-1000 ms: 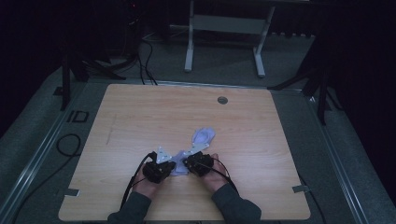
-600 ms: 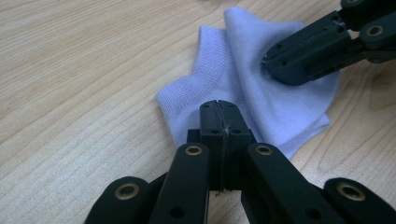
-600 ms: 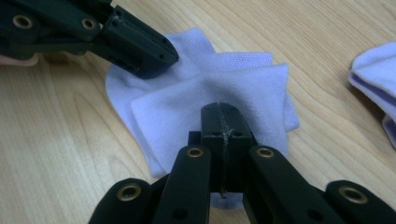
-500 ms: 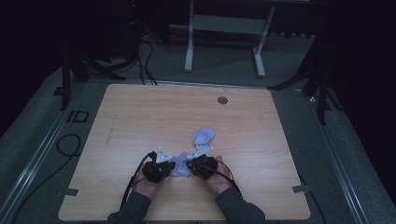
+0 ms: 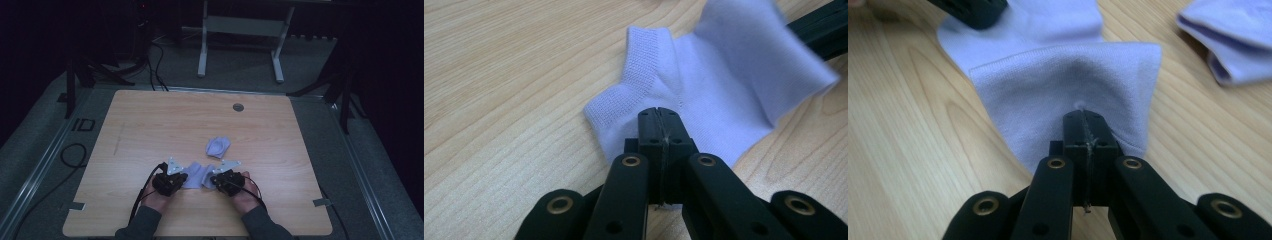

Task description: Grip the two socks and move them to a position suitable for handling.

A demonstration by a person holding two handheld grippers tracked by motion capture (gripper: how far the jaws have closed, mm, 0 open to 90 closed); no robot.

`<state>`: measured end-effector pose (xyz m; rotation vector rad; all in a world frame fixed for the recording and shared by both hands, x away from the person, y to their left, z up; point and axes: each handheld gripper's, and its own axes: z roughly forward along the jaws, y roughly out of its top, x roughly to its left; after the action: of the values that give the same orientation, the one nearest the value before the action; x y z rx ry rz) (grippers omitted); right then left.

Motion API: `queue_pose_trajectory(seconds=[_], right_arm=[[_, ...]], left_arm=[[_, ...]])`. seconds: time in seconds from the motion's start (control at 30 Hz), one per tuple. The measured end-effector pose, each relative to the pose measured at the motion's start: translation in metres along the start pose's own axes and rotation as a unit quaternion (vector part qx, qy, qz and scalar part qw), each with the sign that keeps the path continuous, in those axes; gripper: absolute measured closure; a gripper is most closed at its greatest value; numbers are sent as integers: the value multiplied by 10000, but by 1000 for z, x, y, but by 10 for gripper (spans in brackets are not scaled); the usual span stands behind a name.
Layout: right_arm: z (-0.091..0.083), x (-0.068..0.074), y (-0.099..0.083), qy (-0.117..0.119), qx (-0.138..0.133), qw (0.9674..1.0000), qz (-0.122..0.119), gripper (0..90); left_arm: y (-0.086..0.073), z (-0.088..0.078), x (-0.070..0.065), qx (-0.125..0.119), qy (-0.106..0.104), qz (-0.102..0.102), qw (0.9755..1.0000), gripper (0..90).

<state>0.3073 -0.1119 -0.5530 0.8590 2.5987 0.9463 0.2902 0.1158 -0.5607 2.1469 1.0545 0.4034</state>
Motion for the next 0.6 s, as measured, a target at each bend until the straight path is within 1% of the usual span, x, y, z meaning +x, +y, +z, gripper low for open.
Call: queue_pose_trajectory(seconds=[0.23,0.4,0.6], right_arm=[[-13,-11,-15,-32,30,9999,129,873],[-18,-17,-19,-128,86,9997,183,845],[-22,-24,-24,-198,69,9995,232,760]], left_arm=[[0,-1,0,28,15,0,10000,897],[0,-1,0,38,6,-7,10000,897],[0,-2,0,58,9,22,10000,896]])
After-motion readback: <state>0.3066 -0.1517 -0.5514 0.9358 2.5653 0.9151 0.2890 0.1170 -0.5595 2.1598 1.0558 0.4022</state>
